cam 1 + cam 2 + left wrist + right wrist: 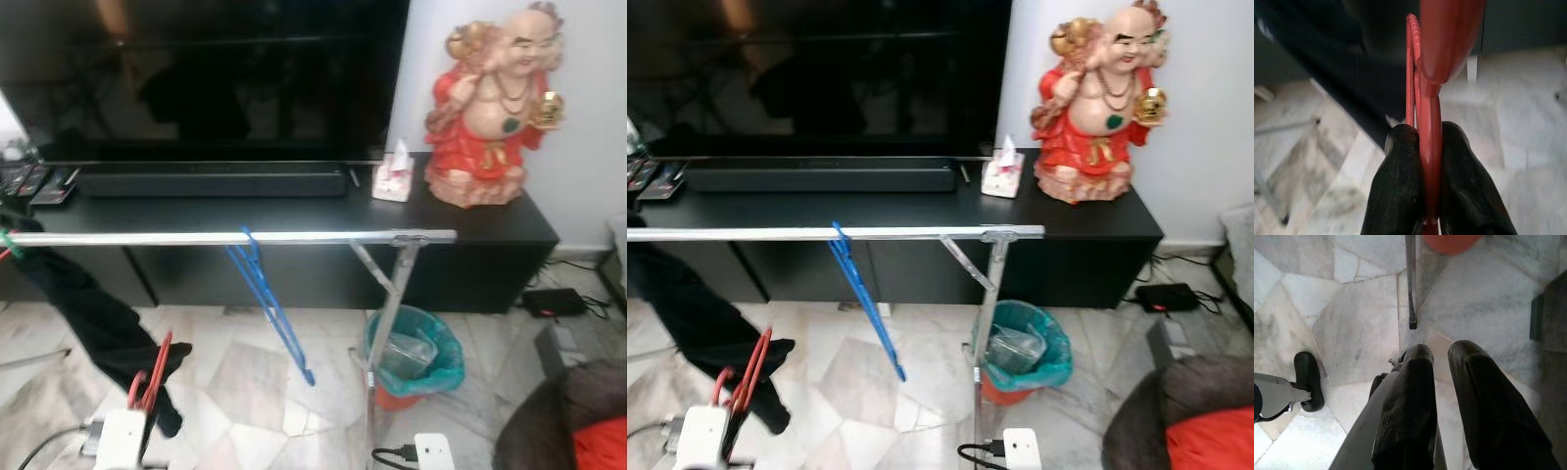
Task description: Hang hanger
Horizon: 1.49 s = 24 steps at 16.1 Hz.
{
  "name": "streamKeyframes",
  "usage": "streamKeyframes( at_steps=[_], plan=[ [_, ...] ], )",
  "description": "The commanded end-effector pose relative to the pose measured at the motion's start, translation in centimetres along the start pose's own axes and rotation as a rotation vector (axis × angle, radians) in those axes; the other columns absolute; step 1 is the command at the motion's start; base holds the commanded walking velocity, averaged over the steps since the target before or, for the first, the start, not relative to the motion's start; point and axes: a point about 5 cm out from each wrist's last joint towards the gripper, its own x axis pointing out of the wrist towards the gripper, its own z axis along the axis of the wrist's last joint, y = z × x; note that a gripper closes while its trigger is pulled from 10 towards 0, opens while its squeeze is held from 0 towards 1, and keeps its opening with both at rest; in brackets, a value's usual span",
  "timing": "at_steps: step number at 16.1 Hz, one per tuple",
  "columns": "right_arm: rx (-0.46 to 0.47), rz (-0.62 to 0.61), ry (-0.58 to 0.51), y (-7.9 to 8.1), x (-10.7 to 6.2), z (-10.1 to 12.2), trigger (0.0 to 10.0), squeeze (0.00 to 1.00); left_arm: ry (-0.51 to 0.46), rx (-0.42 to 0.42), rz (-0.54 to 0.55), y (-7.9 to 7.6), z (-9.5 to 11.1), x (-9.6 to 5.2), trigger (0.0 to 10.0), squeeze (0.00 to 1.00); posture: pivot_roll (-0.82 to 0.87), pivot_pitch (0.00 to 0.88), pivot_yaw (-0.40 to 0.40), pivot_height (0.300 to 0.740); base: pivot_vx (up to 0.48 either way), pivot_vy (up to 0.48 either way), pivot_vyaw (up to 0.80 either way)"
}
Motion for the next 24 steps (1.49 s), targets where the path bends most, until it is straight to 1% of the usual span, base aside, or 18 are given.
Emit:
streamKeyframes(
  at_steps=[1,2,3,4,6,7,9,11,13,16,17,18,19,20,22,24],
  plan=[
    [-0.005,0.001,0.000,-0.1,0.0,0.1,10.0,0.00,-0.145,-0.007,0.004,-0.5,3.0,1.7,10.0,0.00,-0.01,0.000,0.010,0.740,0.000,0.000,0.00],
    [-0.006,-0.003,0.005,-0.4,0.0,-0.3,10.0,0.00,-0.275,0.008,-0.011,-1.6,6.1,2.7,10.0,0.00,-0.02,0.000,0.011,0.740,0.000,0.000,0.00],
    [-0.007,-0.005,0.009,-0.5,-0.1,-0.6,10.0,0.00,-0.347,0.008,-0.017,-2.3,8.0,2.9,10.0,0.00,-0.02,0.000,0.010,0.740,0.000,0.000,0.00],
    [-0.008,-0.005,0.014,-0.7,-0.2,-1.0,10.0,0.00,-0.407,-0.003,-0.027,-2.8,9.7,2.7,10.0,0.00,-0.02,0.000,0.009,0.740,0.000,0.000,0.00],
    [-0.014,-0.002,0.021,-0.6,-0.4,-1.8,10.0,0.00,-0.463,-0.001,-0.024,-3.0,11.3,2.4,10.0,0.00,-0.02,0.000,0.011,0.740,0.000,0.000,0.00],
    [-0.015,-0.001,0.022,-0.6,-0.4,-1.9,10.0,0.00,-0.469,-0.004,-0.019,-3.0,11.5,2.3,10.0,0.00,-0.02,0.000,0.011,0.740,0.000,0.000,0.00],
    [-0.018,0.002,0.024,-0.3,-0.4,-2.1,10.0,0.00,-0.461,-0.015,-0.022,-3.3,11.5,1.7,10.0,0.00,-0.02,0.000,0.012,0.740,0.000,0.000,0.00],
    [-0.020,0.002,0.022,-0.3,-0.5,-2.2,10.0,0.00,-0.429,-0.041,-0.007,-3.4,11.3,1.0,10.0,0.00,-0.02,0.000,0.011,0.740,0.000,0.000,0.00],
    [-0.020,0.002,0.018,0.0,-0.5,-2.1,10.0,0.00,-0.387,-0.078,0.023,-3.0,10.9,0.4,10.0,0.00,-0.02,0.000,0.012,0.740,0.000,0.000,0.00],
    [-0.020,0.005,0.009,0.2,-0.4,-1.6,10.0,0.00,-0.366,-0.120,0.056,-2.6,11.1,0.5,10.0,0.00,-0.02,0.000,0.011,0.740,0.000,0.000,0.00],
    [-0.014,0.002,0.000,0.5,-0.3,-1.2,10.0,0.00,-0.348,-0.167,0.063,-2.6,10.9,0.5,10.0,0.00,-0.02,0.000,0.011,0.740,0.000,0.000,0.00],
    [-0.010,0.000,-0.009,0.5,-0.2,-0.8,10.0,0.00,-0.332,-0.216,0.048,-2.9,10.8,0.5,10.0,0.00,-0.02,0.000,0.007,0.740,0.000,0.000,0.00],
    [-0.009,-0.002,-0.012,0.5,-0.2,-0.7,10.0,0.00,-0.326,-0.235,0.037,-3.1,10.7,0.5,10.0,0.00,-0.02,0.000,0.007,0.740,0.000,0.000,0.00],
    [-0.010,-0.008,-0.020,0.0,-0.1,-0.2,10.0,0.00,-0.306,-0.260,-0.026,-3.8,10.6,0.2,10.0,0.00,-0.01,0.000,-0.007,0.740,0.000,0.000,0.00],
    [-0.011,-0.014,-0.014,-0.4,-0.1,-0.3,10.0,0.00,-0.290,-0.261,-0.039,-3.8,10.5,0.2,10.0,0.00,-0.01,0.000,-0.014,0.740,0.000,0.000,0.00],
    [-0.016,-0.016,-0.004,-0.9,-0.1,-0.4,10.0,0.00,-0.272,-0.226,-0.080,-3.5,10.2,0.3,10.0,0.00,-0.01,0.000,-0.020,0.740,0.000,0.000,0.00]
  ],
)
